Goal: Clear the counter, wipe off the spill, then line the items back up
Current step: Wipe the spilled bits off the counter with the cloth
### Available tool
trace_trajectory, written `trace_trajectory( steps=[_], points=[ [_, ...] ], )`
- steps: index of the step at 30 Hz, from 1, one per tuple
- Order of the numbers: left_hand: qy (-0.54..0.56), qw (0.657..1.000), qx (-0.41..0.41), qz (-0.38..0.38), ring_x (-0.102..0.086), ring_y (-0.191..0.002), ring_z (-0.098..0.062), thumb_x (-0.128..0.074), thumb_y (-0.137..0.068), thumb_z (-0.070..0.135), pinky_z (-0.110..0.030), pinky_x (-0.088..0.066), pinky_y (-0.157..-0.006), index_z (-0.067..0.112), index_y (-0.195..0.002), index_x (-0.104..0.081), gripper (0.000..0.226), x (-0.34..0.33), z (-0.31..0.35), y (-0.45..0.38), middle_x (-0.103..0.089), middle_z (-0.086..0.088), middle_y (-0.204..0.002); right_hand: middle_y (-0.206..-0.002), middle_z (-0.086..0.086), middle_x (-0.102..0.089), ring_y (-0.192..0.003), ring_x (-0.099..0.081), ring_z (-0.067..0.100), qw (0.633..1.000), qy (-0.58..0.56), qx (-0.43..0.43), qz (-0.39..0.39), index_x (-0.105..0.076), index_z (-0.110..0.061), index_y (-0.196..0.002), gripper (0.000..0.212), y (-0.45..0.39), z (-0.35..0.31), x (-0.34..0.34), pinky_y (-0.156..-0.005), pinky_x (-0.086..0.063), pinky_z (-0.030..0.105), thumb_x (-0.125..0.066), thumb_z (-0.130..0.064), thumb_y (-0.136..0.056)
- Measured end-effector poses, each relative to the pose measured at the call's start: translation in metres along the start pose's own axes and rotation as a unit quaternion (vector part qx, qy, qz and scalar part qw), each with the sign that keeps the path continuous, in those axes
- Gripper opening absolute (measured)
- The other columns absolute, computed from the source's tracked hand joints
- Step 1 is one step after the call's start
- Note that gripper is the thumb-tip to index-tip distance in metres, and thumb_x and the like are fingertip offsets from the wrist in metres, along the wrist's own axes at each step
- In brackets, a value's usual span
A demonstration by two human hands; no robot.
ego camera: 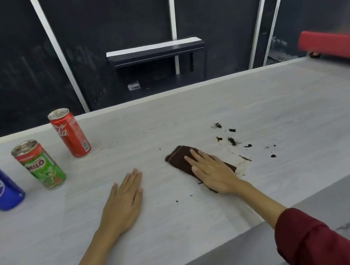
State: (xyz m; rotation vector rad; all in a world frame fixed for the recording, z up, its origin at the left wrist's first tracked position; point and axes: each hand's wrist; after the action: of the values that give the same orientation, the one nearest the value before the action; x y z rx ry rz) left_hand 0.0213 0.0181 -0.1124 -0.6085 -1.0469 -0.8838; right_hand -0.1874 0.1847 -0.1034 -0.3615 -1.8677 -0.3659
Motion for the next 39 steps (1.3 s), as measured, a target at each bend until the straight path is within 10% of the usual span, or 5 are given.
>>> trace_trajectory(
  steps=[9,18,24,31,39],
  points=[
    [-0.006,1.0,0.012,0.016,0.005,-0.137,0.005,-0.017,-0.099,0.033,-0.028,0.004,-0.117,0.025,-0.147,-0.003,0.05,-0.004,0.0,0.006,0.001,0.012,-0.156,-0.156,-0.012,-0.01,-0.143,-0.015,0.012,0.997,0.066,0.021,0.034,-0.017,-0.032,-0.146,0.081,0.048,0.006,0.003,-0.115,-0.014,0.029,0.007,-0.069,-0.078],
    [-0.015,1.0,0.016,0.012,0.003,-0.142,-0.001,-0.017,-0.1,0.03,-0.03,0.003,-0.118,0.025,-0.147,-0.002,0.05,-0.004,0.0,0.004,0.001,0.011,-0.156,-0.158,0.01,0.002,-0.146,0.005,0.023,0.998,0.029,-0.027,0.047,-0.005,-0.011,-0.148,0.056,0.012,-0.058,-0.028,-0.117,0.002,0.033,-0.01,-0.035,-0.098],
    [-0.022,1.0,0.014,0.013,0.004,-0.143,-0.004,-0.018,-0.099,0.029,-0.033,0.004,-0.119,0.022,-0.148,-0.002,0.051,-0.006,0.002,0.002,0.003,0.01,-0.156,-0.158,0.003,0.005,-0.146,0.008,0.016,0.996,0.041,-0.049,0.068,-0.001,-0.015,-0.148,0.09,0.073,-0.018,-0.021,-0.111,0.008,0.023,0.024,-0.059,-0.074],
    [-0.039,0.999,0.013,0.008,0.005,-0.144,-0.007,-0.019,-0.099,0.026,-0.036,0.004,-0.117,0.017,-0.148,0.0,0.054,-0.015,0.024,-0.023,0.007,0.006,-0.157,-0.158,0.011,-0.004,-0.146,-0.001,0.024,0.969,0.062,-0.213,0.11,-0.006,-0.008,-0.148,0.054,0.065,0.077,0.017,-0.118,-0.006,0.033,-0.012,-0.032,-0.099],
    [-0.019,1.0,0.008,0.013,0.008,-0.135,0.007,-0.018,-0.098,0.028,-0.033,0.003,-0.119,0.023,-0.147,0.001,0.053,-0.016,0.024,-0.029,0.006,0.013,-0.154,-0.158,0.006,-0.006,-0.146,-0.002,0.02,0.993,0.047,-0.066,0.083,-0.009,-0.011,-0.148,0.059,0.018,0.046,0.008,-0.117,-0.005,0.027,-0.005,-0.04,-0.096]
  ],
)
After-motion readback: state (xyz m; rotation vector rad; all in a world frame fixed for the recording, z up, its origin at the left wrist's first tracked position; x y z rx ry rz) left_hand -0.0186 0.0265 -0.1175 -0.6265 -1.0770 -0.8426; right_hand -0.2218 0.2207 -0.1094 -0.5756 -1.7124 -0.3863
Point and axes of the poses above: each hand's wrist, its own y-axis away from the middle knuckle, its own x-axis out of the back of the hand, z = x × y
